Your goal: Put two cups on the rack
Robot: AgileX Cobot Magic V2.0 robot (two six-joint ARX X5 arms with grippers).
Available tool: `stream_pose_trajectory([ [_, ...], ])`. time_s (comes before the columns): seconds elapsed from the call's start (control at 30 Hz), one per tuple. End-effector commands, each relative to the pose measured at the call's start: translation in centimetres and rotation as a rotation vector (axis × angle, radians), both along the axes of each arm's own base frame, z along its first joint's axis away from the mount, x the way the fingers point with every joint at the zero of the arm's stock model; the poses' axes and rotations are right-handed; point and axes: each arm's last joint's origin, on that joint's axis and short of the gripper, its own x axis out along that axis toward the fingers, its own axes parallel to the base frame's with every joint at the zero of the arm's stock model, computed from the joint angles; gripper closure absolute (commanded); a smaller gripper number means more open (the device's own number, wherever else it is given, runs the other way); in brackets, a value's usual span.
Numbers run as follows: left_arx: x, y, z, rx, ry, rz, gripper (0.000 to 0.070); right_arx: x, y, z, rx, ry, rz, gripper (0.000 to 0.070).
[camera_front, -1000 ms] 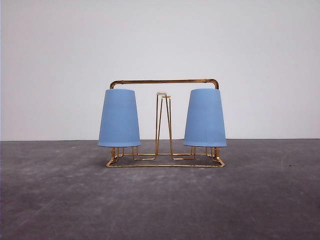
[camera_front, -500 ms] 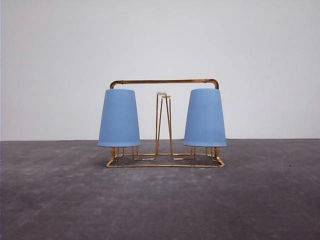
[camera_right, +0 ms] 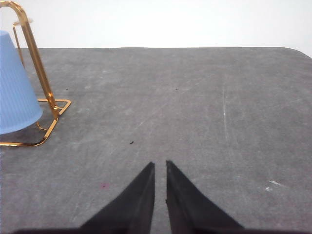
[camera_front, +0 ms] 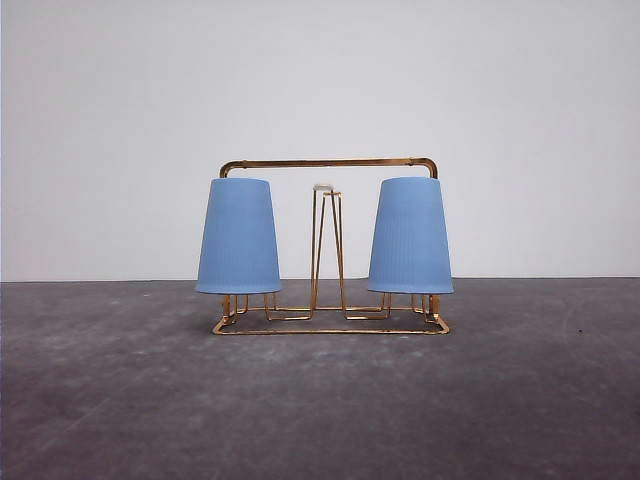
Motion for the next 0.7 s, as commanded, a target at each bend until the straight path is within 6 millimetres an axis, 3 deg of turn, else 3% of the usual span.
stream_pose_trajectory([
  [0.0, 0.06, 0.00, -0.49, 0.001, 0.017, 0.000, 0.0700, 0.03, -0.02, 0.02, 0.002, -0.008, -0.004, 0.0659],
  [0.67, 0.05, 0.00, -0.50, 0.001, 0.017, 0.000, 0.0700, 0.02, -0.02, 0.03, 0.002, -0.008, -0.004, 0.0659],
])
